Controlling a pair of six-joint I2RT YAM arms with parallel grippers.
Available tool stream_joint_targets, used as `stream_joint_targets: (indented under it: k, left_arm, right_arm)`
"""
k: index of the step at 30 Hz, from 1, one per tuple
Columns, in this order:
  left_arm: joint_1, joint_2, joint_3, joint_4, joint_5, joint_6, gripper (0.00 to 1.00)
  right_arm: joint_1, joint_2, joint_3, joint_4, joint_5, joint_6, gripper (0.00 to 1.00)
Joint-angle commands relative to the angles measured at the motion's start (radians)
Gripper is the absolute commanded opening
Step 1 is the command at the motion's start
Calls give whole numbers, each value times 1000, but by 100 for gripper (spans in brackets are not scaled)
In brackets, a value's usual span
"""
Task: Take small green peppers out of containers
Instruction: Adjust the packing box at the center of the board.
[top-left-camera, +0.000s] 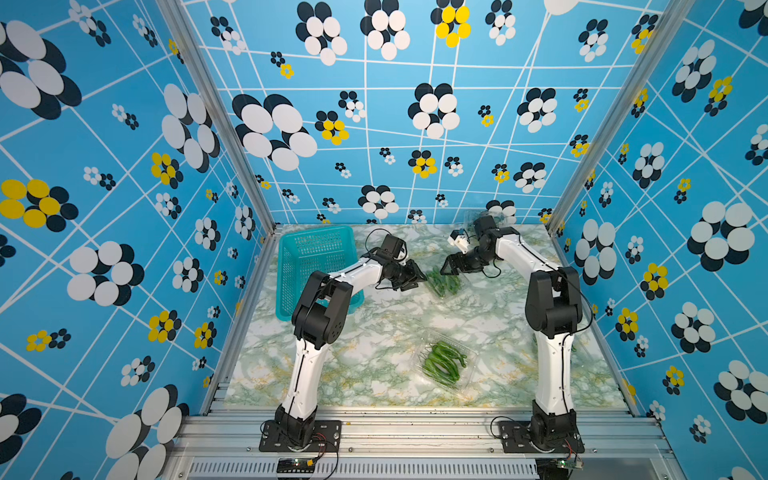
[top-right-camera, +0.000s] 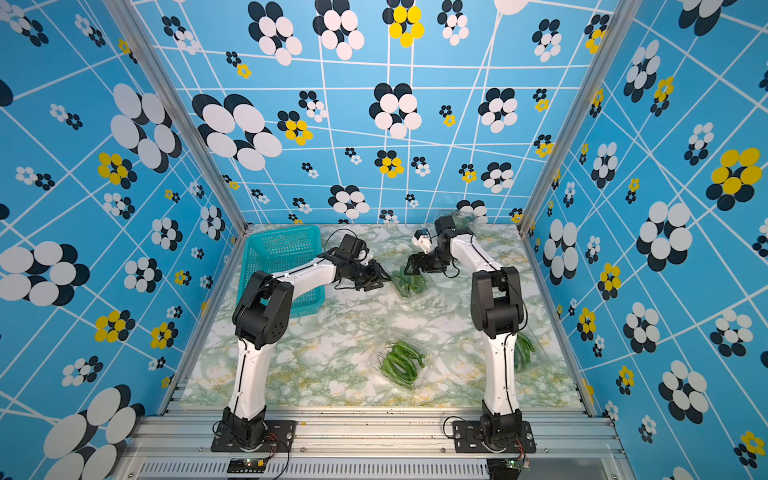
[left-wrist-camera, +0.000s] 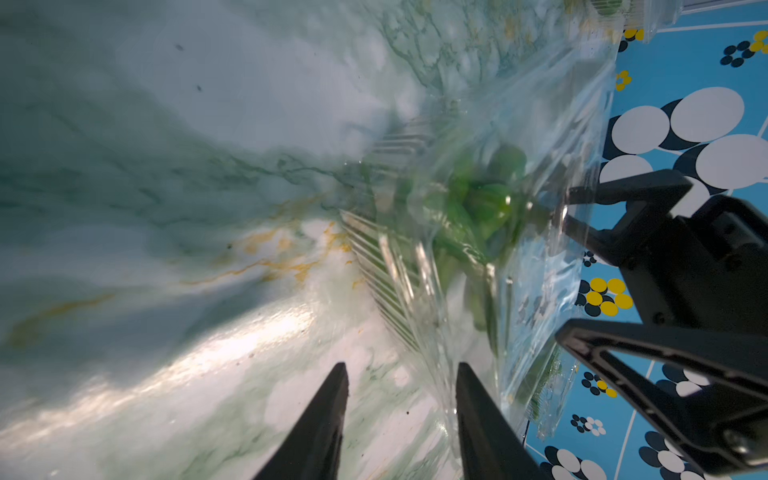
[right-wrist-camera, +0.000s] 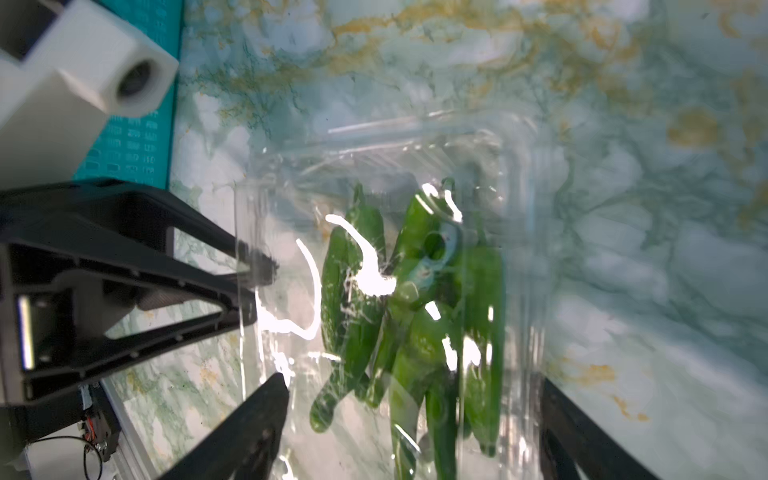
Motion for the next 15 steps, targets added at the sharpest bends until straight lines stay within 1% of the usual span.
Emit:
stream_joint_targets:
  k: [1, 5, 9, 13, 15]
  left_arm:
    - [9, 5, 5, -12, -17, 21, 44]
    - [20, -47, -73, 37, -18, 8, 44]
    - [36, -84, -142, 94, -22, -9, 44]
    - [53, -93, -160, 139, -5, -23, 44]
    - [50, -99, -139, 124, -4, -5, 44]
  right_arm:
    - [3, -73, -30, 12, -2, 19, 91]
    - [3, -56, -8, 14, 25, 29, 92]
    - [2, -49, 26, 17, 23, 46, 93]
    - [0, -11, 57, 20, 10, 60, 93]
    - [1, -3, 70, 17, 1, 65, 93]
